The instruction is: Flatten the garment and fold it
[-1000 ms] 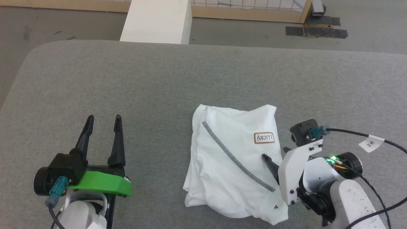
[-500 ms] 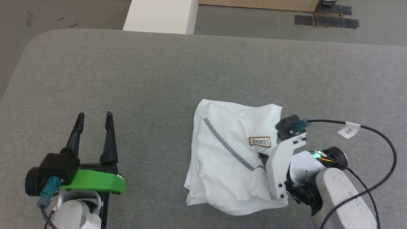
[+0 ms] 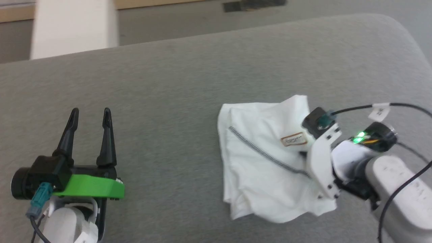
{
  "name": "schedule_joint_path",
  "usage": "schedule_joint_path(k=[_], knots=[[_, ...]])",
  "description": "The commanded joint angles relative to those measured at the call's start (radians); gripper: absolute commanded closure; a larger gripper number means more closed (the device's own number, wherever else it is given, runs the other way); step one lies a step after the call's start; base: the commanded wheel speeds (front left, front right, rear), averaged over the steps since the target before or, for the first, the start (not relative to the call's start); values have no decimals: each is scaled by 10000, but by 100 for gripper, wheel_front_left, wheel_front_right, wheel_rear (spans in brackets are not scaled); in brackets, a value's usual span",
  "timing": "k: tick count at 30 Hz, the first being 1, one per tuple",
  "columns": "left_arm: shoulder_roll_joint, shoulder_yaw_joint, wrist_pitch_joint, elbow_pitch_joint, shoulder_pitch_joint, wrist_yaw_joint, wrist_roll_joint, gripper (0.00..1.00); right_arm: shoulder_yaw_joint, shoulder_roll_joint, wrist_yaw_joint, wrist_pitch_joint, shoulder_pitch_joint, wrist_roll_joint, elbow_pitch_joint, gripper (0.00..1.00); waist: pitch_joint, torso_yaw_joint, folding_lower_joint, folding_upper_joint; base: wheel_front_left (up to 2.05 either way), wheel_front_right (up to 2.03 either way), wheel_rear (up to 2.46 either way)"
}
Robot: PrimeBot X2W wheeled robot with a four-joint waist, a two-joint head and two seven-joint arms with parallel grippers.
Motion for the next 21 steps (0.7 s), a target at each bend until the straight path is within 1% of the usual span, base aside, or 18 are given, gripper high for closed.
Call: schedule_joint_path(k=[1,3,6,10,14,18,21], knots=[[125,-12,73,-123,-193,-3,125,0,3,-257,-19,-65,-316,106,62,100,543,-1872,0,-1,0,0,0],[197,-59,201,-289,-268,2,186,0,-83,-628,-19,-210,-606,159,251,100,760,-2006,0,-1,0,0,0],[323,-117,409,-550,-388,-21,252,0,-390,-1102,-19,-495,-995,150,574,100,1149,-1989,0,-1,0,0,0],[558,-180,718,-885,-576,-76,368,0,-1071,-1701,-19,-833,-1442,-1,1171,100,1779,-1703,0,-1,0,0,0],[711,-154,905,-1148,-755,-79,388,0,-1815,-2323,-19,-1350,-1832,-420,2038,100,2339,-1207,0,-1,0,0,0],[834,-64,984,-1309,-795,-37,385,0,-2722,-2560,-19,-1724,-2130,-898,3091,100,2683,-807,0,-1,0,0,0],[876,-40,1030,-1432,-810,5,390,0,-3511,-2547,-19,-2088,-2310,-1303,3722,100,2885,-554,0,-1,0,0,0]])
